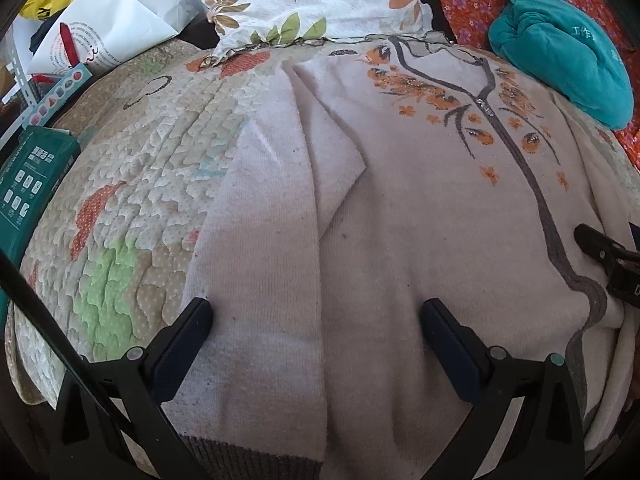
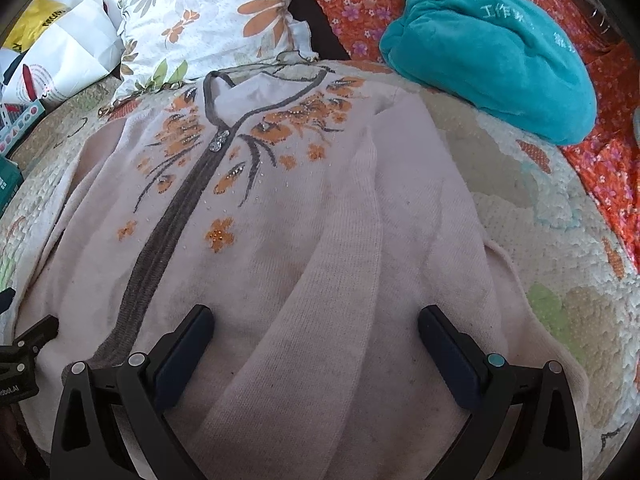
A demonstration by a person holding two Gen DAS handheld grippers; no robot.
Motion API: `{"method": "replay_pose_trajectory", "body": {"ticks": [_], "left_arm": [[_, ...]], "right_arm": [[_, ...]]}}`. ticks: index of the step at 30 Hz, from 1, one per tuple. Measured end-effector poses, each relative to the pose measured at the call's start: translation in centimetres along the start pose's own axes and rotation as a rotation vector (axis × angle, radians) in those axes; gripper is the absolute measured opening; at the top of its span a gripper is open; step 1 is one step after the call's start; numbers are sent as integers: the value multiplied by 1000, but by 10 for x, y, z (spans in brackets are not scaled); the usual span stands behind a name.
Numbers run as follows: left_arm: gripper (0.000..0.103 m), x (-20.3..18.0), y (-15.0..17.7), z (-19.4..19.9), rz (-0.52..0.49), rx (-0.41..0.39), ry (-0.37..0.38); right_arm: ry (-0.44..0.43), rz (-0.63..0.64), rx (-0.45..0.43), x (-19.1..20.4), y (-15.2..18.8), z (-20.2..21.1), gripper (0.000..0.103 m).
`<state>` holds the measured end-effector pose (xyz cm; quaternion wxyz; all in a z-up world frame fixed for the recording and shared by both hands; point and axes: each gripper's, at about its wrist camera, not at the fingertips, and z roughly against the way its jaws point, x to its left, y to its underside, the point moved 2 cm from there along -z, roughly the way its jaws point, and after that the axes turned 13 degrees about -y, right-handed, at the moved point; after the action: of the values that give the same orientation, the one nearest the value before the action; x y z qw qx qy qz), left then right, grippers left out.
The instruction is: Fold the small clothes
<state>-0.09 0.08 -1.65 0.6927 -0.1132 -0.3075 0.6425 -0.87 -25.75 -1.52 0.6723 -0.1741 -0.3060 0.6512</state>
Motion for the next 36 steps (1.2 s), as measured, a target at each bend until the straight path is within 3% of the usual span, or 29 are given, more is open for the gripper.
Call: {"method": "replay_pose_trajectory", "body": {"ticks": [1,3,5,7,10,15,18,23,29,32,35,36], "left_arm": [[102,1,-3,2,4,9,8],[79,6,-10,12,31,-1,68],[74,15,-18,24,71,-10,160],[74,26,-26,35,124,-31,220],[74,34,-26,43,167,-48,234],[74,47,-24,27,235,32,264],[74,51,-19,15,268,89,279],[74,57,-14,20,266,55,249],[74,64,-14,19,289,54,247],[74,63,-14,19,292,58,253],[74,60,-15,21,279,46,244],[74,60,-16,22,276,43,242]], "right_arm": [[1,1,-9,1,0,3,95],[-41,-37,-37,-3,-1,22,82],[-140,-122,-74,-10,0,49,82],[-177,-165,-110,-19,3,76,82],[-169,-159,-120,-27,17,106,77],[-253,-162,-34,-18,59,117,57],[-330,-122,23,5,76,113,55],[-302,-59,99,33,94,98,52],[-294,-54,125,44,104,101,48],[-302,-77,160,47,115,98,40],[-310,-79,162,49,117,101,9],[-320,-85,163,49,117,103,6]]}}
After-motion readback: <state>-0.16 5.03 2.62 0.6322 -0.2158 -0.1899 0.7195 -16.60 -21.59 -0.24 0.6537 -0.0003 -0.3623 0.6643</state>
